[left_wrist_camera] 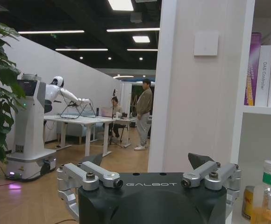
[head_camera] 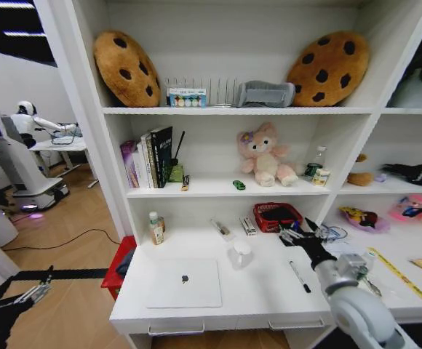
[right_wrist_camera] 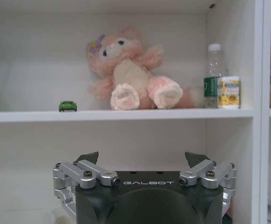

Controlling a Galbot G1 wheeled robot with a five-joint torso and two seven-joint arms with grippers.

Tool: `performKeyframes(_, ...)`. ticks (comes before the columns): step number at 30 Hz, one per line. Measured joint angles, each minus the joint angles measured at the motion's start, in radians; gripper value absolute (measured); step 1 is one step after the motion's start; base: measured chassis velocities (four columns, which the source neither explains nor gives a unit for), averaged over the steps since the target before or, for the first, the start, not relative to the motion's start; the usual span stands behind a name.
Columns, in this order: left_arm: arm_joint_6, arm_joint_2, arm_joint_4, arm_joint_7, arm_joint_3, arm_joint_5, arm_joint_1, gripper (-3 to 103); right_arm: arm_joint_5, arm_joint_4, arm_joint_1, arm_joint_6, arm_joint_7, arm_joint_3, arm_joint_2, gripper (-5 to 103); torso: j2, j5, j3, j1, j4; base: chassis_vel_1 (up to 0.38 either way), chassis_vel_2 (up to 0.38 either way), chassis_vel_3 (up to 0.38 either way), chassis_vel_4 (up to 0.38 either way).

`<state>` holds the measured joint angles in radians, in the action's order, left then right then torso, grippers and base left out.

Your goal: Organize the objects on the table.

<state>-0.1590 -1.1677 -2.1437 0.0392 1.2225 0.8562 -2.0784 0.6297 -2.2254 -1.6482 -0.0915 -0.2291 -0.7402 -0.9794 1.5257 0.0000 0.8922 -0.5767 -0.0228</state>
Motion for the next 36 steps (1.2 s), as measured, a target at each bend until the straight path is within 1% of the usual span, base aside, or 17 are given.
performKeyframes(1,0.000,0.000,0.000,0.000,0.000,0.000,0.000,100,-0.019,0.010,-0.026,0.014,0.010,-0.001,-0.021,100,0.000,0.0000,0.000,0.000,0.0000,0.000,0.000,0.000,0.000)
performKeyframes(2,0.000,0.000,0.000,0.000,0.000,0.000,0.000,100,-0.019,0.010,-0.026,0.014,0.010,-0.001,-0.021,100,0.000,0.0000,0.000,0.000,0.0000,0.000,0.000,0.000,0.000)
performKeyframes(4,0.000,0.000,0.000,0.000,0.000,0.000,0.000,100,-0.065,0.041,-0.058,0.039,0.026,0.008,-0.063,100,0.000,0.0001,0.000,0.000,-0.0001,0.000,0.000,0.000,0.000)
performKeyframes(7,0.000,0.000,0.000,0.000,0.000,0.000,0.000,100,-0.080,0.060,-0.057,0.041,0.030,0.020,-0.080,100,0.000,0.0000,0.000,0.000,0.0000,0.000,0.000,0.000,0.000)
performKeyframes(13,0.000,0.000,0.000,0.000,0.000,0.000,0.000,100,-0.087,0.080,-0.026,0.035,0.024,0.051,-0.079,100,0.000,-0.0001,0.000,0.000,0.0002,0.000,0.000,0.000,0.000)
performKeyframes(19,0.000,0.000,0.000,0.000,0.000,0.000,0.000,100,-0.103,0.094,-0.003,0.027,0.014,0.074,-0.072,100,0.000,0.0000,0.000,0.000,0.0001,-0.099,-0.080,0.095,0.088)
performKeyframes(27,0.000,0.000,0.000,0.000,0.000,0.000,0.000,100,-0.118,0.102,-0.002,0.029,0.005,0.095,-0.080,100,0.000,0.0000,0.000,0.000,0.0003,-0.212,-0.197,0.211,0.193)
performKeyframes(30,0.000,0.000,0.000,0.000,0.000,0.000,0.000,100,-0.121,0.102,-0.004,0.030,0.001,0.099,-0.082,100,0.000,0.0005,0.000,0.000,0.0000,-0.244,-0.271,0.256,0.277)
performKeyframes(31,0.000,0.000,0.000,0.000,0.000,0.000,0.000,100,-0.123,0.102,-0.005,0.033,-0.004,0.102,-0.083,100,0.000,-0.0010,0.000,0.000,0.0000,-0.265,-0.282,0.270,0.242)
performKeyframes(33,0.000,0.000,0.000,0.000,0.000,0.000,0.000,100,-0.124,0.102,-0.004,0.036,-0.007,0.107,-0.084,100,0.000,-0.0006,0.000,0.000,0.0000,-0.258,-0.261,0.270,0.268)
performKeyframes(34,0.000,0.000,0.000,0.000,0.000,0.000,0.000,100,-0.123,0.103,-0.002,0.036,-0.012,0.114,-0.085,100,0.000,0.0008,0.000,0.000,0.0001,-0.258,-0.247,0.247,0.268)
performKeyframes(36,0.000,0.000,0.000,0.000,0.000,0.000,0.000,100,-0.111,0.098,0.004,0.008,-0.026,0.135,-0.087,100,0.000,0.0009,0.000,0.000,0.0000,-0.168,-0.211,0.209,0.178)
